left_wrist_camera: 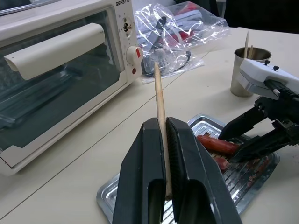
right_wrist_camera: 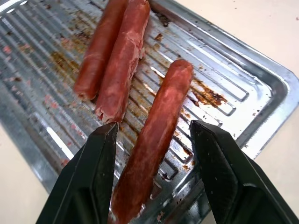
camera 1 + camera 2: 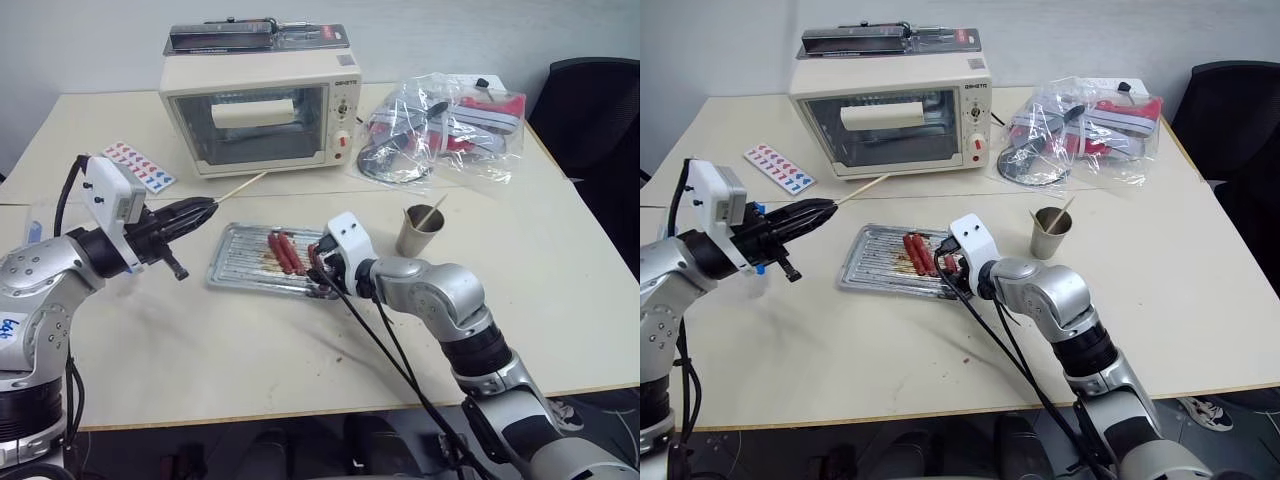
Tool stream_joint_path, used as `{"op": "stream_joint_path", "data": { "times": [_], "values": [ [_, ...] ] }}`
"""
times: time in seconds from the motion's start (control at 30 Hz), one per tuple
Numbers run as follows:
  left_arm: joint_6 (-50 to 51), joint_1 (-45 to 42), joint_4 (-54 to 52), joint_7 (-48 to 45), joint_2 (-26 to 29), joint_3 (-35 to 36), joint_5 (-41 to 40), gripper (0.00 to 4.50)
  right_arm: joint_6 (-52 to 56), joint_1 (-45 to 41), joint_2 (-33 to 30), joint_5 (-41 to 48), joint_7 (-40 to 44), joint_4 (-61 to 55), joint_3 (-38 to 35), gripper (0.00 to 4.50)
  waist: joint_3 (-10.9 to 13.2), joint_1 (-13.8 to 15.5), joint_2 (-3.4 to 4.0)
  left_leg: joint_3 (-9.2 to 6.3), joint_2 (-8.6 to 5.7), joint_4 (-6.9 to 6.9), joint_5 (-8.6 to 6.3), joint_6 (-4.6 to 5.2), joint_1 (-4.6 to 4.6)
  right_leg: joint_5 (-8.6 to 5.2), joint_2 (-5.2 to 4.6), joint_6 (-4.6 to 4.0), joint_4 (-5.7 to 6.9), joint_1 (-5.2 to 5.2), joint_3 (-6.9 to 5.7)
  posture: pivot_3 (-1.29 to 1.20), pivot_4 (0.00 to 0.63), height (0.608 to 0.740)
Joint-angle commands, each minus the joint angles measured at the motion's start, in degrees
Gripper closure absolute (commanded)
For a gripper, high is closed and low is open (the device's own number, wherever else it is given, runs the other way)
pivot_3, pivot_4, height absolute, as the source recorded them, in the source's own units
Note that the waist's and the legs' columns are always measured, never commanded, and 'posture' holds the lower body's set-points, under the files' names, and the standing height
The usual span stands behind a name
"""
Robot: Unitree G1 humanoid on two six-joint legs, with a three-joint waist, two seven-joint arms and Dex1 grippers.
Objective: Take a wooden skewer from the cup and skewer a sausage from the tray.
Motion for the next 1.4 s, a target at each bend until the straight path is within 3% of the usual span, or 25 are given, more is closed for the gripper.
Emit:
{"op": "stream_joint_path", "data": {
  "times": [0.03,0.17,0.33,0.73,0.93,1.13,1.23,1.4],
  "values": [
    [-1.32,-0.84,-0.27,0.12,0.12,0.74,-0.28,4.50,-0.77,0.54,0.54,-1.82,1.33,-1.71,0.01,1.96,0.00,0.00,0.00,0.00,0.00,0.00,0.00,0.00,0.00,0.00,0.00,0.00,0.00,0.00,0.00,0.00,0.150,0.740],
    [-1.42,-1.01,-0.03,-0.18,0.14,0.35,-0.25,4.50,-1.35,0.86,0.16,-3.65,2.99,-1.84,0.72,1.96,0.00,-0.01,0.00,0.00,0.00,0.00,0.00,0.00,0.00,0.00,0.00,0.00,0.01,0.00,0.00,0.00,0.150,0.740],
    [-1.50,-0.93,0.02,-0.33,0.20,0.28,-0.26,4.50,-1.92,1.51,0.00,-5.85,4.61,-2.27,1.51,3.01,0.00,-0.01,0.00,0.00,0.00,0.00,0.00,0.00,0.00,0.00,0.00,0.00,0.01,0.00,0.00,0.00,0.150,0.740],
    [-1.61,-1.45,0.44,-0.46,0.49,-0.05,-0.19,4.50,-1.99,2.45,0.95,-8.66,6.75,-2.62,1.18,3.01,0.00,-0.04,0.00,0.00,-0.01,0.00,0.00,-0.01,0.01,0.00,0.00,0.00,0.02,0.00,0.00,0.00,0.150,0.740],
    [-1.56,-1.84,0.62,-0.46,0.51,-0.18,-0.14,4.50,-2.38,2.77,1.49,-9.54,7.36,-2.62,1.01,4.23,0.00,-0.16,0.00,0.00,-0.01,0.00,0.00,-0.02,0.02,0.00,0.00,0.00,0.04,0.00,0.00,0.00,0.150,0.740],
    [-1.72,-2.15,1.19,-0.67,0.55,-0.43,0.04,4.50,-3.03,1.69,1.17,-10.02,9.11,-3.22,0.94,4.23,0.00,-0.16,0.00,0.00,-0.02,0.00,0.00,-0.02,0.02,0.00,0.00,0.00,0.05,0.00,0.00,0.00,0.150,0.740],
    [-2.25,-3.00,2.33,-2.85,1.29,-1.69,0.15,4.50,-3.93,-4.60,-4.84,-7.35,19.09,-4.88,1.00,4.23,0.01,-0.16,0.01,0.01,-0.04,0.01,0.00,-0.02,0.02,0.00,0.00,0.00,0.06,-0.02,0.01,0.00,0.150,0.740],
    [1.53,-6.67,3.53,-11.84,5.18,-4.72,-3.95,4.50,-2.65,-16.26,-23.42,3.80,47.87,-4.98,-0.80,4.23,0.07,0.28,0.04,-0.07,-0.12,0.03,-0.02,0.02,0.00,0.00,-0.06,0.00,-0.06,-0.01,-0.04,0.00,0.150,0.740]
  ]
}}
